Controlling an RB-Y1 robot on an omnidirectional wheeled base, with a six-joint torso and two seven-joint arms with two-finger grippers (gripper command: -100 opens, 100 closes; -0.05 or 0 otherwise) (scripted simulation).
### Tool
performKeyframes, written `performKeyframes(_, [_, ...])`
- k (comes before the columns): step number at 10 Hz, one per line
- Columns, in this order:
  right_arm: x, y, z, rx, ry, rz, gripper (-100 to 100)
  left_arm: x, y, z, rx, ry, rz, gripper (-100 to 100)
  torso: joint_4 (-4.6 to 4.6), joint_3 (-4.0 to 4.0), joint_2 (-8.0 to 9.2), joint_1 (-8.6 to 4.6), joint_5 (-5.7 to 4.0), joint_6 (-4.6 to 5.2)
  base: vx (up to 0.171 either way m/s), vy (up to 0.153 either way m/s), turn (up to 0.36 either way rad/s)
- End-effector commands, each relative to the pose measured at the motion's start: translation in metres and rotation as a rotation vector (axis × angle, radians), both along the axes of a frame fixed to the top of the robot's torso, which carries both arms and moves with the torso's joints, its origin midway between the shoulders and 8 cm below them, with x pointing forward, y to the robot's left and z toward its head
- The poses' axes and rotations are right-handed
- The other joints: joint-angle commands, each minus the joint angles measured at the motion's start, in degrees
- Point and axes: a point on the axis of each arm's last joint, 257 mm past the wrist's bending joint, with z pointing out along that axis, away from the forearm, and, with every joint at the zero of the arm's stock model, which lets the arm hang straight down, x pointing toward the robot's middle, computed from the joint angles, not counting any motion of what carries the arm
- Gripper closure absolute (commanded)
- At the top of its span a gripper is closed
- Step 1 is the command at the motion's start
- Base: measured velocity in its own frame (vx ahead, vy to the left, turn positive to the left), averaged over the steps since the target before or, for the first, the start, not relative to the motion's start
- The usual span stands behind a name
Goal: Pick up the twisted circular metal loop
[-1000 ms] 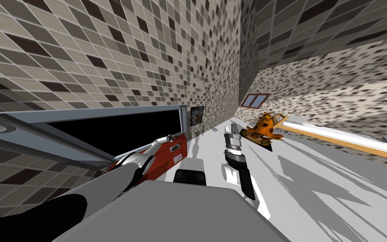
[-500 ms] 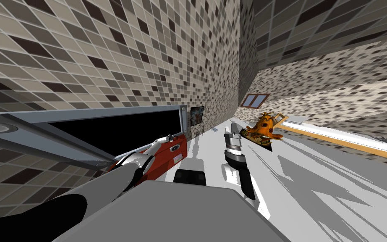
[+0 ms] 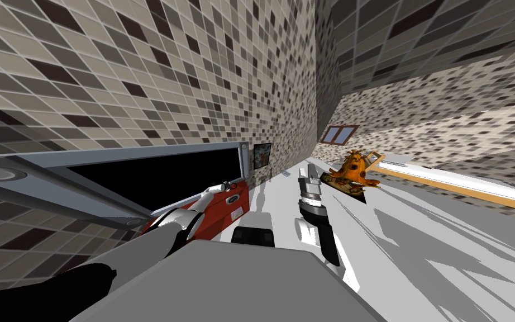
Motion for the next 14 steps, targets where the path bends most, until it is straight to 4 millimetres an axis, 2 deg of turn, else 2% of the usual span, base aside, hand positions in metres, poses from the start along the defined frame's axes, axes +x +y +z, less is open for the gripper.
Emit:
performKeyframes(1, [0.000,0.000,0.000,0.000,0.000,0.000,0,0.006,-0.004,0.009,0.000,-0.025,-0.013,100,0.00,0.00,0.00,0.00,0.00,0.00,-0.013,0.003,0.015])
performKeyframes(2, [0.000,0.000,0.000,0.000,0.000,0.000,0,-0.015,-0.009,-0.012,-0.007,0.027,-0.016,100,0.04,0.04,0.04,-0.03,-0.01,0.04,0.050,0.010,0.024])
performKeyframes(3, [0.000,0.000,0.000,0.000,0.000,0.000,0,-0.021,-0.007,-0.016,-0.007,0.031,-0.014,100,-0.05,-0.06,-0.09,0.01,0.02,-0.01,0.078,0.013,0.011])
performKeyframes(5, [0.000,0.000,0.000,0.000,0.000,0.000,0,-0.009,-0.014,0.003,-0.005,-0.021,-0.034,100,-0.25,-0.21,-0.18,0.12,0.12,-0.05,0.021,0.007,0.011])
performKeyframes(6, [0.000,0.000,0.000,0.000,0.000,0.000,0,-0.009,-0.014,0.003,-0.005,-0.021,-0.034,100,-0.22,-0.18,-0.14,0.11,0.12,-0.01,-0.006,0.003,-0.009])
performKeyframes(7, [0.000,0.000,0.000,0.000,0.000,0.000,0,-0.030,-0.019,-0.015,-0.011,0.023,-0.036,100,-0.20,-0.15,-0.09,0.09,0.11,0.00,0.066,0.011,0.019])
performKeyframes(8, [0.000,0.000,0.000,0.000,0.000,0.000,0,-0.036,-0.018,-0.017,-0.011,0.021,-0.036,100,-0.31,-0.26,-0.24,0.13,0.14,-0.05,0.076,0.010,0.030])
performKeyframes(10, [0.000,0.000,0.000,0.000,0.000,0.000,0,-0.024,-0.023,-0.001,-0.009,-0.018,-0.050,100,-0.44,-0.41,-0.38,0.23,0.22,-0.02,0.017,0.007,0.004])
performKeyframes(11, [0.000,0.000,0.000,0.000,0.000,0.000,0,-0.048,-0.027,-0.020,-0.014,0.031,-0.047,100,-0.40,-0.36,-0.32,0.22,0.21,0.00,0.059,0.022,0.023])
performKeyframes(13, [0.000,0.000,0.000,0.000,0.000,0.000,0,-0.057,-0.025,-0.024,-0.014,0.035,-0.045,100,-0.60,-0.56,-0.54,0.33,0.29,-0.06,0.055,0.011,0.013])
performKeyframes(14, [0.000,0.000,0.000,0.000,0.000,0.000,0,-0.052,-0.027,-0.018,-0.014,0.020,-0.050,100,-0.72,-0.64,-0.56,0.38,0.36,-0.07,0.006,0.002,0.000])
